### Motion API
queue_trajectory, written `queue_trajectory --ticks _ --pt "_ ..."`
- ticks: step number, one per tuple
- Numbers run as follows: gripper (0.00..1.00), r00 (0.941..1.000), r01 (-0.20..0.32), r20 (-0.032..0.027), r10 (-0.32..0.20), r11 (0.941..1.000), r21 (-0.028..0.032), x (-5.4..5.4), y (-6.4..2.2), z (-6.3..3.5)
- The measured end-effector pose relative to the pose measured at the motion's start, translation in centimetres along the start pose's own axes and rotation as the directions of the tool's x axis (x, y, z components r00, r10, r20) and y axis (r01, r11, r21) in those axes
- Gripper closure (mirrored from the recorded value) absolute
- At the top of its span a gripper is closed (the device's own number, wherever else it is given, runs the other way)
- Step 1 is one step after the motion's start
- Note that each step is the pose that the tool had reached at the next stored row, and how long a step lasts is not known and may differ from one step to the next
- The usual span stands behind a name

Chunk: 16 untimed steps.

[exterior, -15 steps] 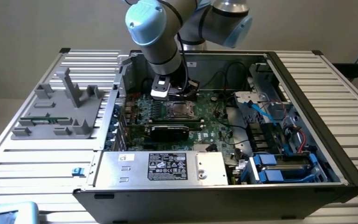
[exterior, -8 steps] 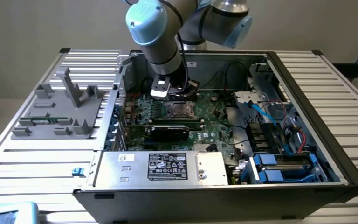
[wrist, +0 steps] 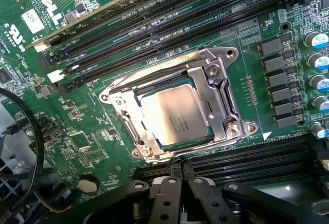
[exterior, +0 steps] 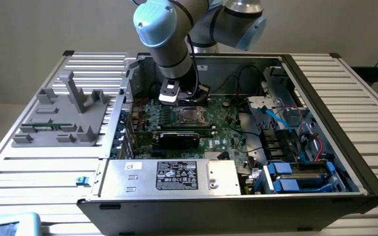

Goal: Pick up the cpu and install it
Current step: 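Install the first cpu locking lever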

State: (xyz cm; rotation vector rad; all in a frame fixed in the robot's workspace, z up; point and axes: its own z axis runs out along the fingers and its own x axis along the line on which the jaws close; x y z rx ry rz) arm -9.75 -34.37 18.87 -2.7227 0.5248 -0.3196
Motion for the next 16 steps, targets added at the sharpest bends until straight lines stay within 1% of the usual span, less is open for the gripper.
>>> queue_trajectory --ticks 16 --pt "0.89 1.0000 -0.007 -0.0023 0.007 1.0000 -0.0012 0.23 -0.09 0.02"
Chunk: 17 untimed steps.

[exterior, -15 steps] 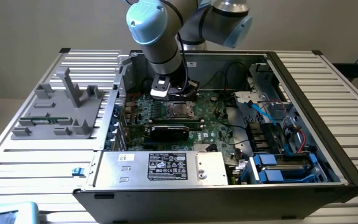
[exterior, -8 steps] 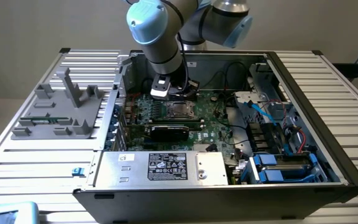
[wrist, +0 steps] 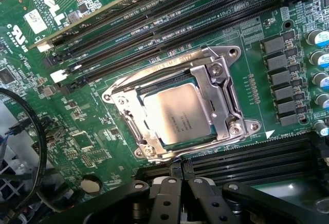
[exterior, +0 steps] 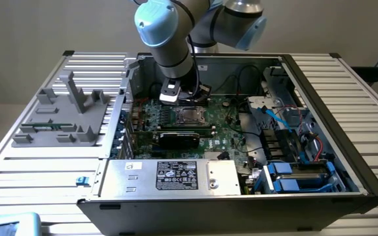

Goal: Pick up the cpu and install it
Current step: 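Install the first cpu locking lever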

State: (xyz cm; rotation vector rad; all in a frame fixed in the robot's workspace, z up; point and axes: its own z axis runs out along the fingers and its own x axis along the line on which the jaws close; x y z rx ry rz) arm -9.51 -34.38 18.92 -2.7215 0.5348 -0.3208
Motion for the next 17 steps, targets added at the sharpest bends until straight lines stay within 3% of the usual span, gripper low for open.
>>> queue_trajectory --ticks 13,17 --pt "0.89 1.0000 -0.004 0.0001 0.004 1.0000 -0.0011 0.07 0.01 -0.05" --pt "0.89 1.0000 -0.004 0.0028 0.004 1.0000 -0.0024 0.08 -0.02 -0.11"
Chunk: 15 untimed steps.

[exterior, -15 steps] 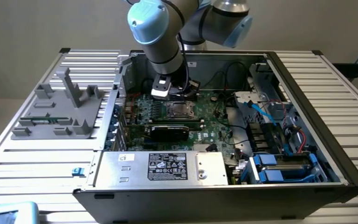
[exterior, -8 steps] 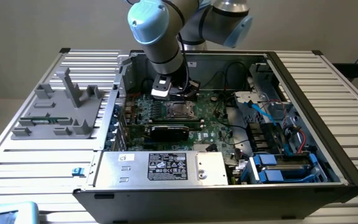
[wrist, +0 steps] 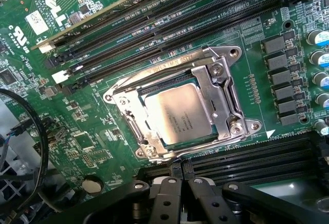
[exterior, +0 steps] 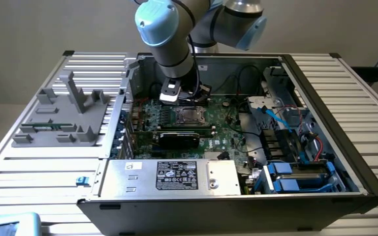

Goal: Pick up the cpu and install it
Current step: 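Install the first cpu locking lever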

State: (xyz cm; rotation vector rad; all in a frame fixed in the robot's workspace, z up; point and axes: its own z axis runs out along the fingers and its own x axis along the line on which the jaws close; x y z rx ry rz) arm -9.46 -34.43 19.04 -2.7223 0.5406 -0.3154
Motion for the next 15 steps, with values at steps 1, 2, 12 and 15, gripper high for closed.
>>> queue_trajectory --ticks 1,2,12,15 --pt "0.89 1.0000 0.000 0.0008 0.000 1.0000 -0.0003 0.00 0.00 -0.02" --pt "0.89 1.0000 -0.001 0.0013 0.001 1.0000 -0.0005 0.00 -0.01 -0.03" --pt "0.89 1.0000 -0.001 0.0042 0.001 1.0000 -0.0019 0.03 0.00 -0.04" --pt "0.89 1.0000 -0.002 0.0064 0.002 1.0000 -0.0029 0.03 0.00 -0.05"
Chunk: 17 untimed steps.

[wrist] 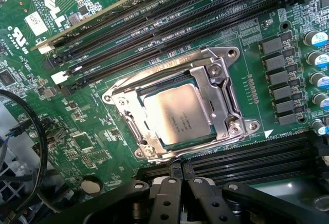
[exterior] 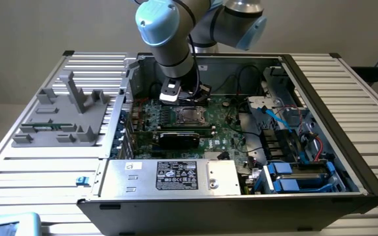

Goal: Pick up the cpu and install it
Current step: 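Install the first cpu locking lever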

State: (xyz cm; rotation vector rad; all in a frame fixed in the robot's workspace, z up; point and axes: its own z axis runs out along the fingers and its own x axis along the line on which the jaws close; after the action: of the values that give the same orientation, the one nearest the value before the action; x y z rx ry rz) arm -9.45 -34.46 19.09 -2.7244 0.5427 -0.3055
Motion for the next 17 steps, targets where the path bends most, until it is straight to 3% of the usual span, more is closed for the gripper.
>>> queue_trajectory --ticks 17 --pt "0.89 1.0000 -0.001 0.0016 0.001 1.0000 -0.0008 0.35 -0.04 0.07"
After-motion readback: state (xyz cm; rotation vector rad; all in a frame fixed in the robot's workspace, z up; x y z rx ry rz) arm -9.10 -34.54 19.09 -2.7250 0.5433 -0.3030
